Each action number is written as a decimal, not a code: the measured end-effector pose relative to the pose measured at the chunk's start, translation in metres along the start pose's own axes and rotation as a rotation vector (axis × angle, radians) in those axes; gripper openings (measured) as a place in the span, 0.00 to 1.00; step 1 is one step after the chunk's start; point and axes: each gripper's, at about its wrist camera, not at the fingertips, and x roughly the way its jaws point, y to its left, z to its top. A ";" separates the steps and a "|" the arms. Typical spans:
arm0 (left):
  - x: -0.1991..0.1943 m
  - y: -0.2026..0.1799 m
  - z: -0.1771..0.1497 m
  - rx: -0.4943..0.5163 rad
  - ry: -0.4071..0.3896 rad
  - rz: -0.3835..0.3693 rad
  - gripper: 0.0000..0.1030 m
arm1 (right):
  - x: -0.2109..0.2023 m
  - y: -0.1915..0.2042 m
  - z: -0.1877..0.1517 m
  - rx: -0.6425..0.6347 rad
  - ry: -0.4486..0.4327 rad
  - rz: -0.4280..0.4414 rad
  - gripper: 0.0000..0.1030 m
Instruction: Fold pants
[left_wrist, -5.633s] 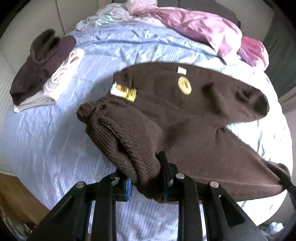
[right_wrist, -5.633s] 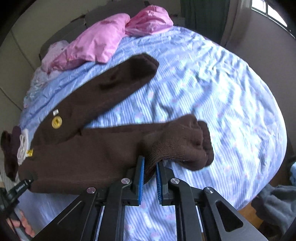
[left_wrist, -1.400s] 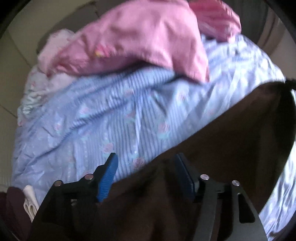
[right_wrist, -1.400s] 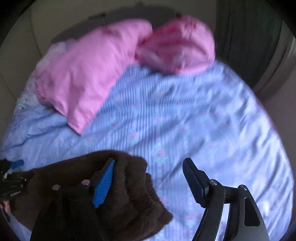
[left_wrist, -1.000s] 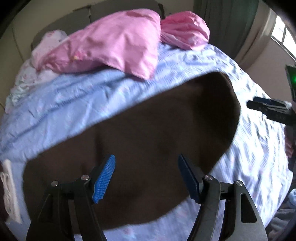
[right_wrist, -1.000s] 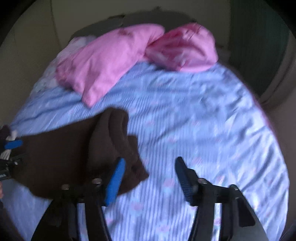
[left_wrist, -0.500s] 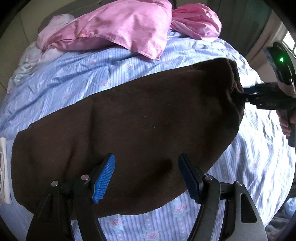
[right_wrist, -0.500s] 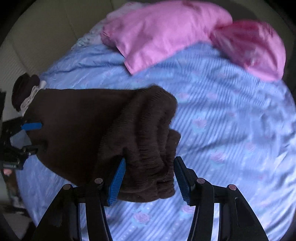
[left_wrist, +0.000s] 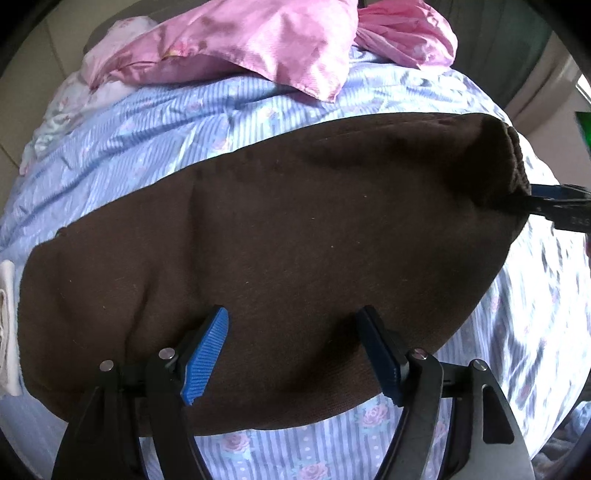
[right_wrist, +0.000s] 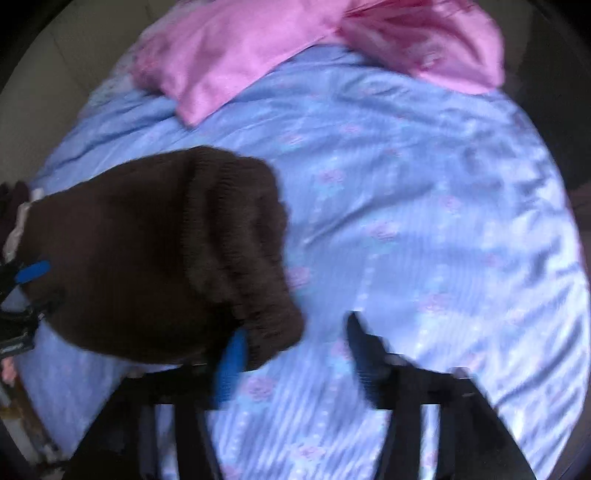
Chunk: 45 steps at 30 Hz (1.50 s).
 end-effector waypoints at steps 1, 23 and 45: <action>-0.003 0.000 0.000 -0.003 -0.007 0.003 0.70 | -0.006 -0.001 -0.001 0.011 -0.012 -0.026 0.71; -0.105 0.099 -0.122 -0.049 -0.184 0.012 0.74 | -0.073 0.214 -0.084 -0.222 -0.255 0.096 0.72; -0.032 0.062 -0.081 0.515 -0.219 -0.073 0.18 | -0.028 0.253 -0.121 -0.001 -0.194 0.097 0.53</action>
